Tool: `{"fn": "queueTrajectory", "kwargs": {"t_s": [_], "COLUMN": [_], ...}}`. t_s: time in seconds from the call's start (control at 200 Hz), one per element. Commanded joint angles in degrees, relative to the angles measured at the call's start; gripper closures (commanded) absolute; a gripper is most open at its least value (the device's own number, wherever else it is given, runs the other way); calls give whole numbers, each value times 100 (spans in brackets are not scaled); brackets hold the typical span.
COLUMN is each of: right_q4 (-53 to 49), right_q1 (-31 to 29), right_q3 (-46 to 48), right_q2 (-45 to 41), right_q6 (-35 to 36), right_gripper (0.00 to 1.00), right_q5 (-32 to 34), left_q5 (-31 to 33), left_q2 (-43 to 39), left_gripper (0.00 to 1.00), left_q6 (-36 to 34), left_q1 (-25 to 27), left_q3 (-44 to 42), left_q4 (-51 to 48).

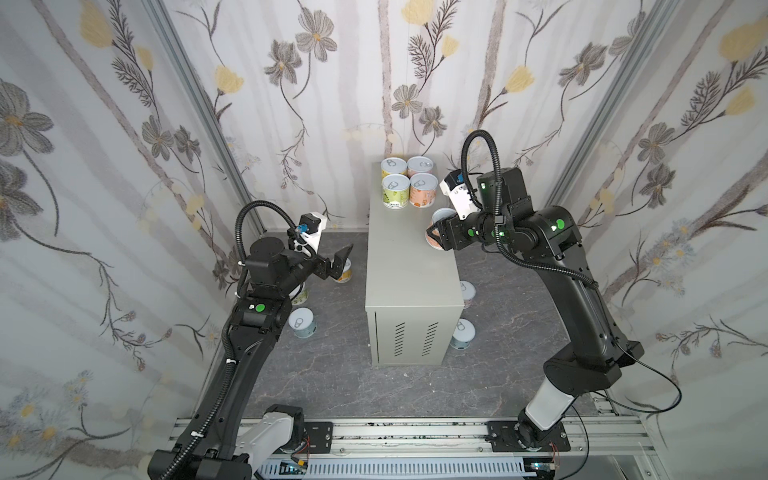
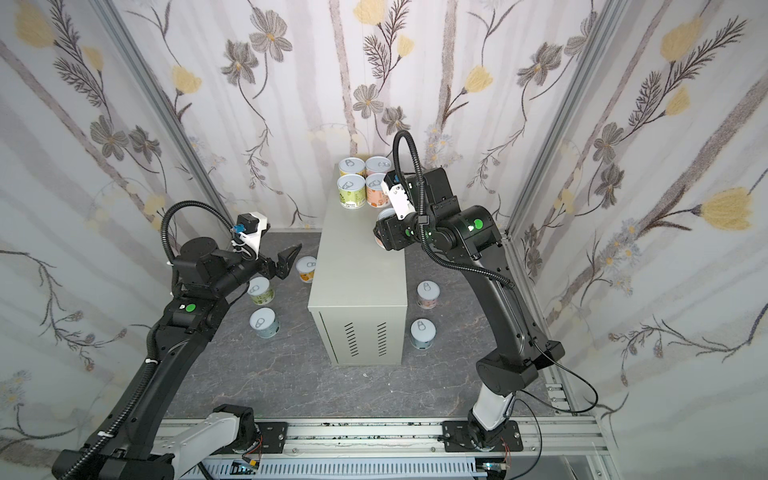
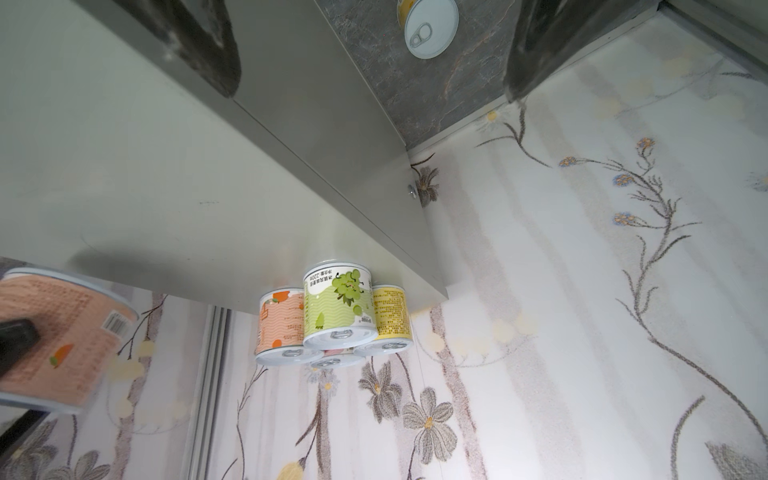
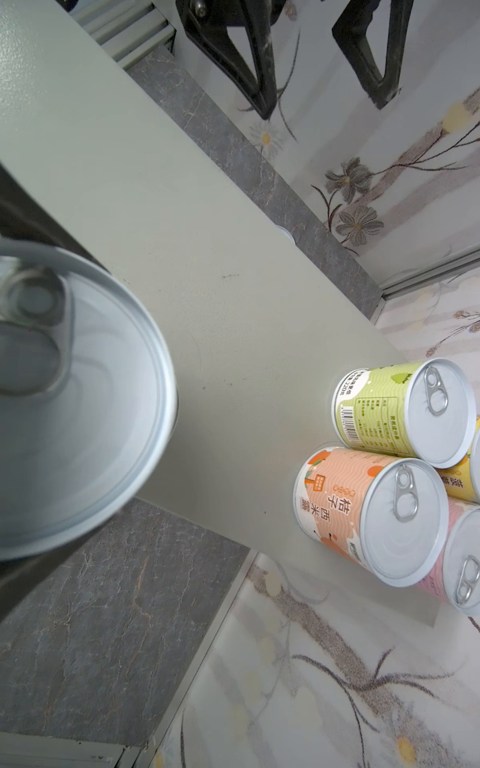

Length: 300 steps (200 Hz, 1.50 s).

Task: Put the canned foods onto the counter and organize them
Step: 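Lift the orange can up over the cabinet top with the right gripper, then lower the orange can onto the cabinet top beside the grouped cans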

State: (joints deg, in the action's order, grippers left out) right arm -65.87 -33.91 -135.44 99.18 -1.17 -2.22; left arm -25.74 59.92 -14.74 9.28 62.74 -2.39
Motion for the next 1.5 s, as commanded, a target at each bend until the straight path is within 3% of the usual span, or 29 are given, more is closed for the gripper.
{"fn": "queueTrajectory", "kwargs": {"t_s": [0.0, 0.25, 1.494], "right_q4": [296, 258, 276], "right_q1": [-27, -76, -143], "right_q3": [-62, -59, 70], "right_q2": [48, 161, 295], "right_q6": [116, 121, 178], "right_gripper": [35, 34, 19], "right_q5": [37, -59, -165], "left_q5": [-331, -739, -643], "left_q2": [-42, 81, 134], "left_gripper": [0, 0, 0], "left_q6": [-118, -117, -178], "left_q1": [-5, 9, 100], "left_q3": [79, 335, 397], "left_q4": [-150, -473, -604]}}
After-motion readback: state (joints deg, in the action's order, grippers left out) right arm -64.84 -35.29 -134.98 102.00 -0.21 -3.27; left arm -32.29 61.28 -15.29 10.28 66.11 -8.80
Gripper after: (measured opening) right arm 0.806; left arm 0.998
